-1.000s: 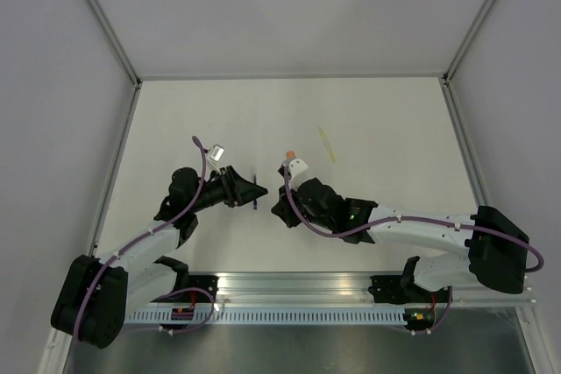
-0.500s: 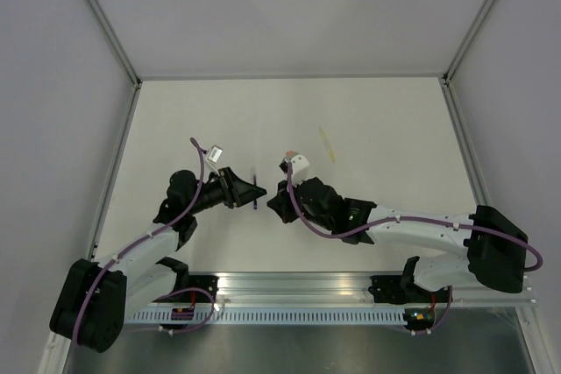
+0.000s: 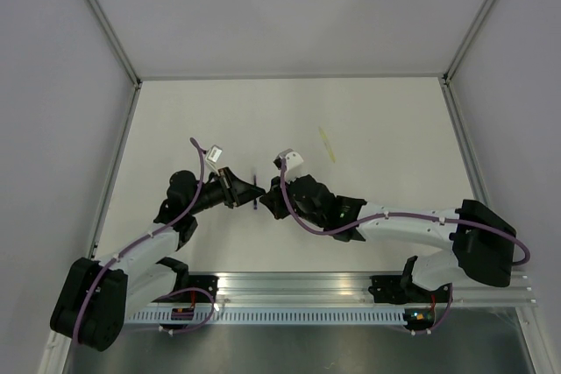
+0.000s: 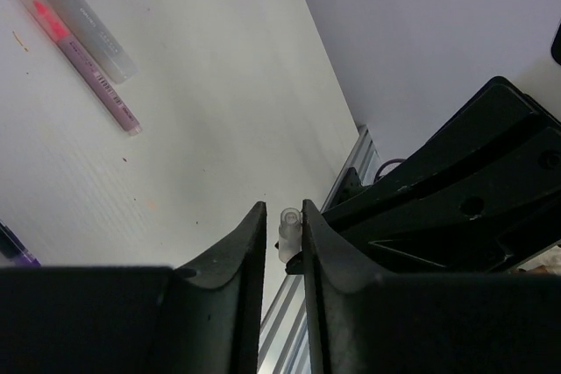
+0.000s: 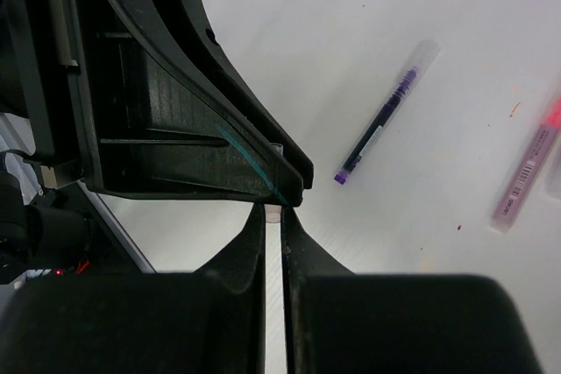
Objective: Insert the pens into the pen caps
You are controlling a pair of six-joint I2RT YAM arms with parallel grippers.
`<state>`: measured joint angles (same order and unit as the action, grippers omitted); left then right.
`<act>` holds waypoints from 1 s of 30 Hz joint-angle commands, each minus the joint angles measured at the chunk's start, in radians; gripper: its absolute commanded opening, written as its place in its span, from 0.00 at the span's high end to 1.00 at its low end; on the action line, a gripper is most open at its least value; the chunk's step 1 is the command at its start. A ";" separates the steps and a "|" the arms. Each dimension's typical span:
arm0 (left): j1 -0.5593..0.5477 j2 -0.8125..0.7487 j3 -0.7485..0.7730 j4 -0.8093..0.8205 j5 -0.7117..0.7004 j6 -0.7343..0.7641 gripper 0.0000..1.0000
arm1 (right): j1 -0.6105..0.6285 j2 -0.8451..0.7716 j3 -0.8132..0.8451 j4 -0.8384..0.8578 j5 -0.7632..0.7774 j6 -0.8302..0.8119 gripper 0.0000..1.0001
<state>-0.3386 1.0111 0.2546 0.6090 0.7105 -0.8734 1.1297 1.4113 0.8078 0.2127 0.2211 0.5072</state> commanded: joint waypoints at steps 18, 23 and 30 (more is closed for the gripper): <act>0.004 0.003 0.040 -0.083 -0.032 0.083 0.98 | 0.001 -0.109 -0.021 -0.188 0.070 0.028 0.47; 0.007 -0.052 0.067 -0.222 -0.111 0.165 0.98 | -0.128 -0.160 0.040 -0.449 0.212 0.057 0.48; 0.007 -0.106 0.071 -0.307 -0.184 0.209 0.98 | -0.468 0.067 0.281 -0.532 0.118 -0.125 0.49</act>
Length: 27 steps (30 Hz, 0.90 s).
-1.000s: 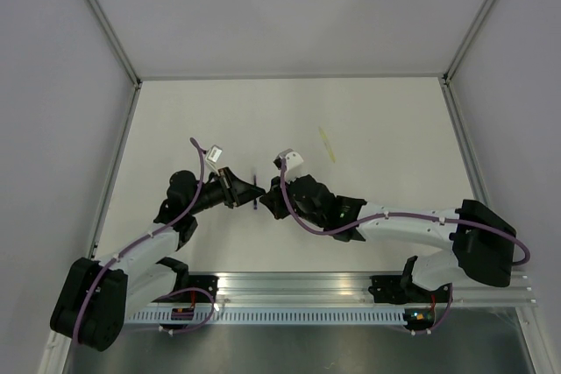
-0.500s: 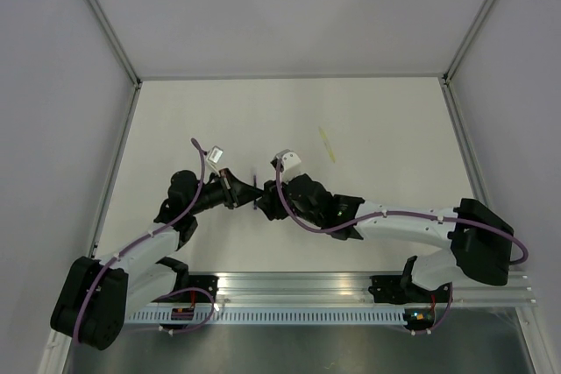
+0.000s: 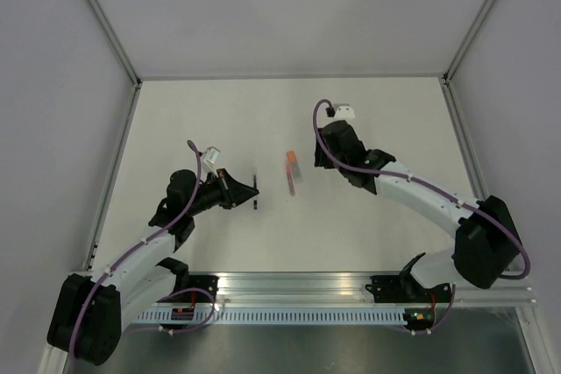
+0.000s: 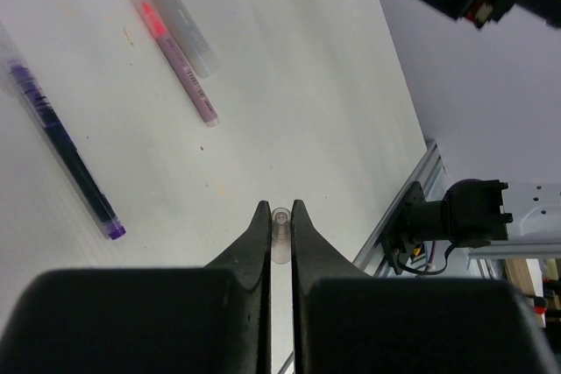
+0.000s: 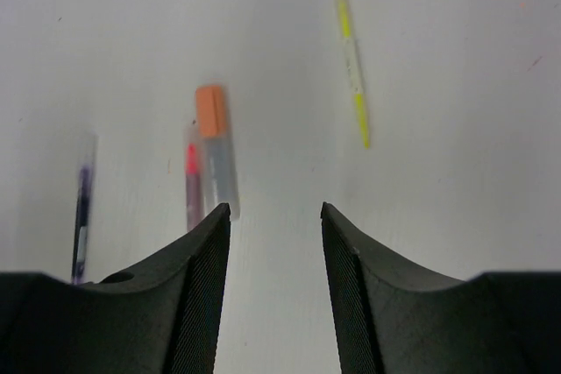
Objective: Insert the pens into the pen caps
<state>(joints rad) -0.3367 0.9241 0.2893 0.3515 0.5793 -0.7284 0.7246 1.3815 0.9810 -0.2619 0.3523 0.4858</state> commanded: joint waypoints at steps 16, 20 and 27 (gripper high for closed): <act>0.008 -0.097 0.031 -0.097 -0.067 0.047 0.98 | -0.281 0.825 0.823 -0.379 -0.194 -0.406 0.43; 0.008 -0.116 0.027 -0.098 -0.065 0.041 0.98 | -0.283 0.883 0.906 -0.396 -0.193 -0.426 0.43; 0.008 -0.117 0.028 -0.103 -0.068 0.040 0.98 | -0.286 0.961 0.921 -0.436 -0.144 -0.385 0.46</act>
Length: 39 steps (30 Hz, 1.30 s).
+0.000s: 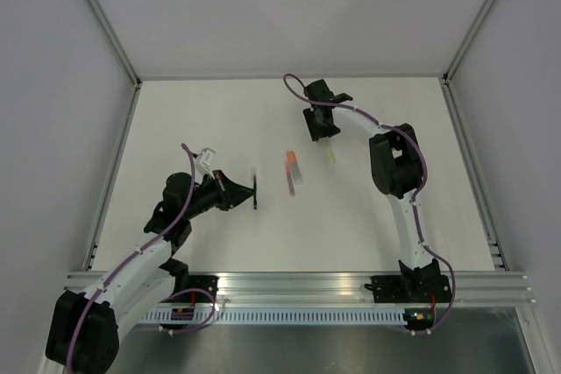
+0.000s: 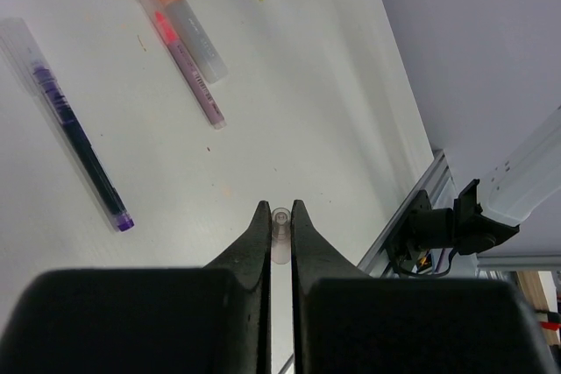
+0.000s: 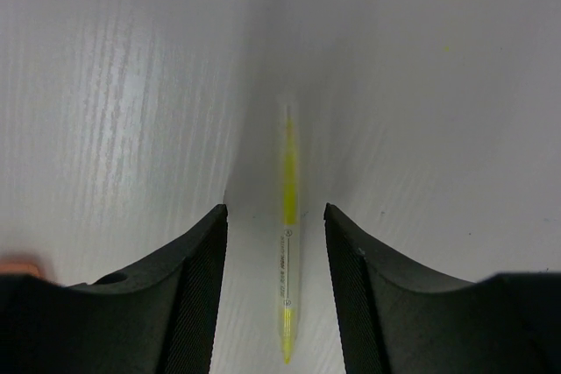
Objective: Insert the pens into the pen caps
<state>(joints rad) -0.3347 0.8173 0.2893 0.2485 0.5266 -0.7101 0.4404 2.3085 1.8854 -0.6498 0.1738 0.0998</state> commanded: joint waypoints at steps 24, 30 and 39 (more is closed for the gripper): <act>0.006 -0.006 0.019 -0.022 -0.034 0.023 0.98 | -0.189 -0.587 -0.805 0.103 0.053 1.257 0.98; 0.008 -0.036 0.019 -0.038 -0.042 0.029 0.98 | -0.163 -0.614 -0.821 0.081 0.017 1.449 0.94; 0.008 -0.047 0.019 -0.048 -0.050 0.032 0.98 | -0.163 -0.624 -0.815 0.055 0.003 1.476 0.69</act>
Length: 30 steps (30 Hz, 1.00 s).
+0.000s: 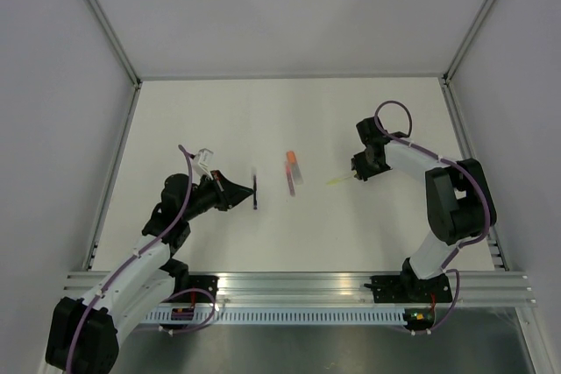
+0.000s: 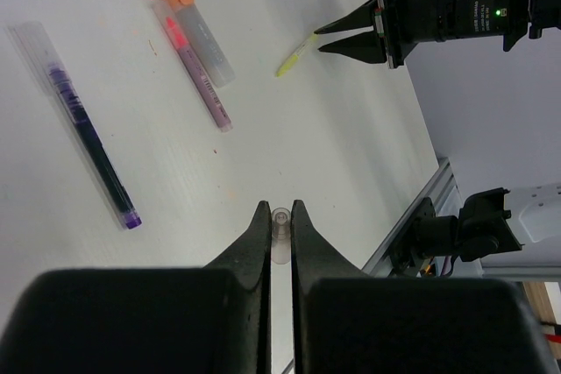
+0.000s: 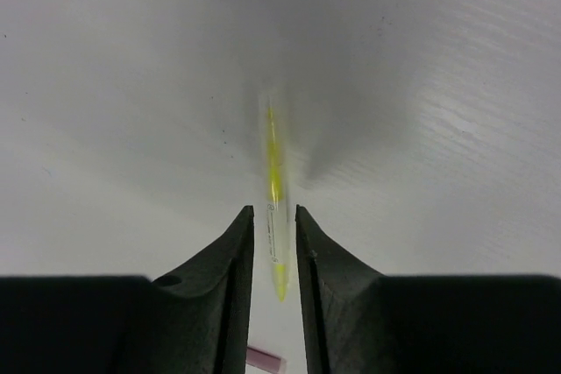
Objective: Insert the pens into the pen caps
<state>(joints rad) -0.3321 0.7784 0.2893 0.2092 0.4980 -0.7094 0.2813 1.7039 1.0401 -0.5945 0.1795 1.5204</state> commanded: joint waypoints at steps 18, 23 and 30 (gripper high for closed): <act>0.005 -0.054 0.007 0.006 -0.012 0.025 0.98 | 0.015 0.016 0.486 0.098 -0.571 -1.071 0.30; 0.005 -0.080 0.007 -0.005 -0.019 0.027 0.98 | 0.050 0.066 0.480 -0.164 -0.612 -1.642 0.33; 0.005 -0.103 0.008 -0.025 -0.036 0.028 0.98 | 0.055 -0.018 0.186 -0.046 -0.430 -2.123 0.32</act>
<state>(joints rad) -0.3313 0.6865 0.2890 0.1925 0.4885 -0.7090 0.3405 1.7351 1.3258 -0.6598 -0.2848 -0.2440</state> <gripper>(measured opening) 0.058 0.684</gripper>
